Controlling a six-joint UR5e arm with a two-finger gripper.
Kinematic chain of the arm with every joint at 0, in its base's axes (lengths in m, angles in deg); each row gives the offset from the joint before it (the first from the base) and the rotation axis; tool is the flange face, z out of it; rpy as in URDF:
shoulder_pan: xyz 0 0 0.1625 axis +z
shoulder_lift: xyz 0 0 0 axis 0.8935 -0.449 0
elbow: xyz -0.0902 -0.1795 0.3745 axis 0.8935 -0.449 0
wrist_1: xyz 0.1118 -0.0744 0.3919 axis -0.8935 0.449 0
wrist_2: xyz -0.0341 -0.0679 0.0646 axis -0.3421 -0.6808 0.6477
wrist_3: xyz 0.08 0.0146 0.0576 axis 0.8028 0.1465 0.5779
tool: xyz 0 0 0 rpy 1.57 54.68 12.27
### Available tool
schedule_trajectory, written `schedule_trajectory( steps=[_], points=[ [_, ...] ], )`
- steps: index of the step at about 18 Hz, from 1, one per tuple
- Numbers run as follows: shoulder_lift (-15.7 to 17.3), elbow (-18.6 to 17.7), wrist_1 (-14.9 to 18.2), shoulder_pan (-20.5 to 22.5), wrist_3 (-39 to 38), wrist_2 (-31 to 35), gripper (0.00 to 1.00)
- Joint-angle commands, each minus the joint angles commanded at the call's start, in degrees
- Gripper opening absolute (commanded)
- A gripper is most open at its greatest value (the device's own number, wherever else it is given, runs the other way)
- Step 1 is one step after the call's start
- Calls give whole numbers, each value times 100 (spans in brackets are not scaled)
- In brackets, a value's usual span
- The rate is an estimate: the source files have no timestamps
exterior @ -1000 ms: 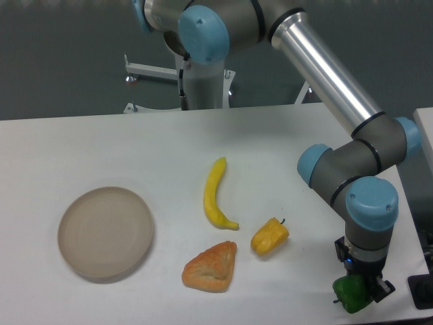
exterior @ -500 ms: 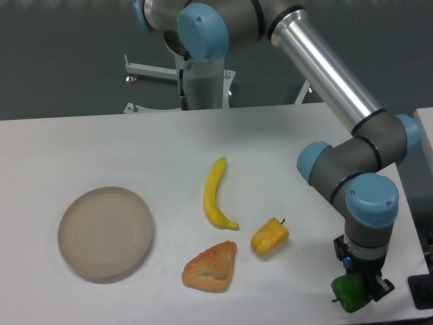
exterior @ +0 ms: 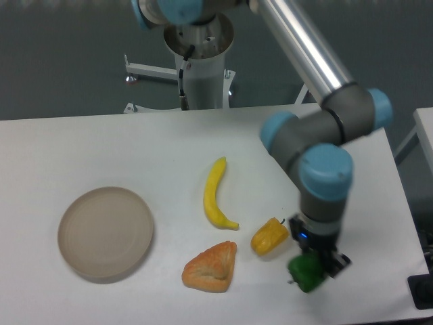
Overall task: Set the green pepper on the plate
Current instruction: 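Carry the green pepper across the table over the beige plate, then lower the green pepper onto the plate and open the gripper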
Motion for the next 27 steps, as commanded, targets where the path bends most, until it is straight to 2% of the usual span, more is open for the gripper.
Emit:
schedule_trajectory(
  steps=[4, 6, 12, 15, 21, 24, 27],
  points=[
    [432, -282, 0, -729, -1547, 35, 19],
    [660, -580, 0, -1064, -2322, 70, 18],
    [670, -985, -17, -1969, -3720, 245, 18],
    [670, -1327, -70, -2207, -3880, 255, 18],
    [424, -1469, -88, -2339, -4265, 255, 18],
    [292, -1521, -307, -2339, -4381, 237, 19],
    [187, -1548, -378, -2348, -4364, 193, 19]
  ],
)
